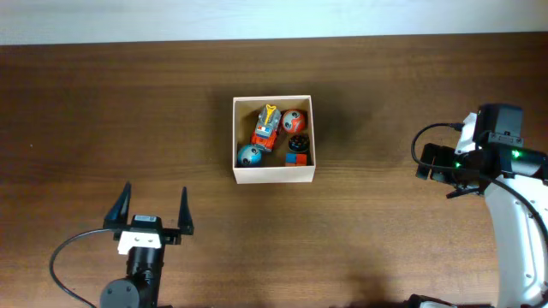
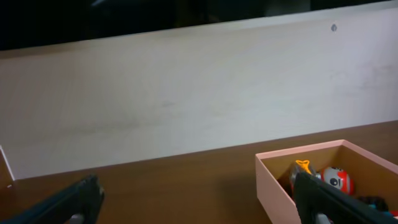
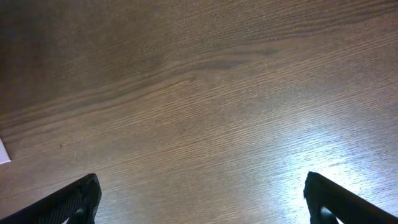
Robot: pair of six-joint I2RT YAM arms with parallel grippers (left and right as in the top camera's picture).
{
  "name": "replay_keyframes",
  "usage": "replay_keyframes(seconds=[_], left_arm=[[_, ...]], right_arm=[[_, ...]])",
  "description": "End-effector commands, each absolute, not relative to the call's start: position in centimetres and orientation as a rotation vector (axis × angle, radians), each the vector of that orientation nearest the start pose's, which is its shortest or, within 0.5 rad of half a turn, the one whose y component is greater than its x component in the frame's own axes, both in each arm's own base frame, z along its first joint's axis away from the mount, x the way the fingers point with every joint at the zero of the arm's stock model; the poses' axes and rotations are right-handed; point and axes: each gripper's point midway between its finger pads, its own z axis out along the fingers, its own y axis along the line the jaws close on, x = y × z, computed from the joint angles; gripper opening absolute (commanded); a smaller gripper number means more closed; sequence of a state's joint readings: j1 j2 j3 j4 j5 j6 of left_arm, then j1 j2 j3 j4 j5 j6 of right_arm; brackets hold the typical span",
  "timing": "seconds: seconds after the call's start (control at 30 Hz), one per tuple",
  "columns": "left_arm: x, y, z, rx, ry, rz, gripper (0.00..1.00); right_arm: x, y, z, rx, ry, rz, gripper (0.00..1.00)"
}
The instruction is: Pack container
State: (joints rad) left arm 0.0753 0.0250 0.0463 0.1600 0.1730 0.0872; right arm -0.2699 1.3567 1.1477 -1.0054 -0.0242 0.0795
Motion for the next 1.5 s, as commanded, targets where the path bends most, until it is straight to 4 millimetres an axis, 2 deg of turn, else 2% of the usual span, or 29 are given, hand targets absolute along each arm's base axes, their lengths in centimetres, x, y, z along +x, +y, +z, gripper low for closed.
replay_keyframes(seconds=[0.0,0.13,0.2,0.23,1.07,1.2,1.3,1.47], left_arm=[[24.2,-1.4,22.0,0.179,1.407,0.017,0.99],[24.4,-1.4,19.5,0.175,1.51,0.002,0.99],[24.4,-1.4,16.3,0.169,1.639,-0.018,0.99],[24.3,-1.3,15.6,0.166,1.668,-0.019,0.99],[24.4,-1.3,15.4,0.164,1.678,-0.02,0.99],[24.4,-1.3,15.4,0.164,1.679,-0.02,0.99],[24.4,-1.3,15.4,0.164,1.678,-0.02,0.99],[24.4,-1.3,15.4,0.164,1.679,-0.02,0.99]], right_arm=[[29.2,-7.9,15.0,0.502,2.734,-0.022,0.99],[29.2,-7.9,15.0,0.502,2.734,-0.022,0.99],[29.2,-7.9,15.0,0.502,2.734,-0.022,0.99],[29.2,-7.9,15.0,0.502,2.734,-0.022,0.99],[29.1,-7.9,15.3,0.497,2.726,-0.028,0.99],[28.9,-7.3,17.2,0.459,2.664,-0.031,0.99],[27.7,-6.7,19.0,0.441,2.622,-0.032,0.99],[27.5,-7.3,23.7,0.411,2.411,-0.098,0.99]])
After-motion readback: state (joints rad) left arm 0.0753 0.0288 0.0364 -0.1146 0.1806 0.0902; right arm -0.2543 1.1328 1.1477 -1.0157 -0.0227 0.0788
